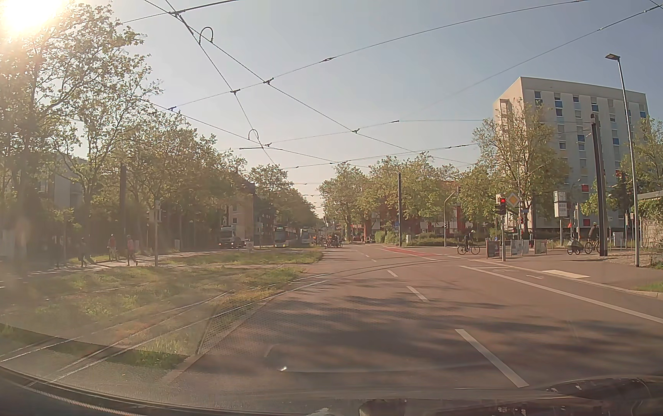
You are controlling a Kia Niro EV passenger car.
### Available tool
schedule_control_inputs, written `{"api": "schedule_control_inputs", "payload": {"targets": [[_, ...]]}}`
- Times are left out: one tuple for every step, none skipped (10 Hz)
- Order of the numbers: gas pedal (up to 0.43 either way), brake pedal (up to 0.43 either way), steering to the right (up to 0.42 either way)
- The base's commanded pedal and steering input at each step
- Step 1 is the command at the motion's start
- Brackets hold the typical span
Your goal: Follow the waypoints while adhering to traffic rules and regulations
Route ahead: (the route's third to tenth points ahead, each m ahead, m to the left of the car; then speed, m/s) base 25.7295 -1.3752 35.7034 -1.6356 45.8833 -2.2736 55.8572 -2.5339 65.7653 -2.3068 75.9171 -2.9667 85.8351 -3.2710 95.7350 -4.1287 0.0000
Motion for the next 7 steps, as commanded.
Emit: {"api": "schedule_control_inputs", "payload": {"targets": [[0.0,0.262,-0.013],[0.0,0.262,-0.012],[0.0,0.268,-0.012],[0.0,0.268,-0.012],[0.0,0.262,-0.012],[0.0,0.262,-0.013],[0.0,0.262,-0.012]]}}
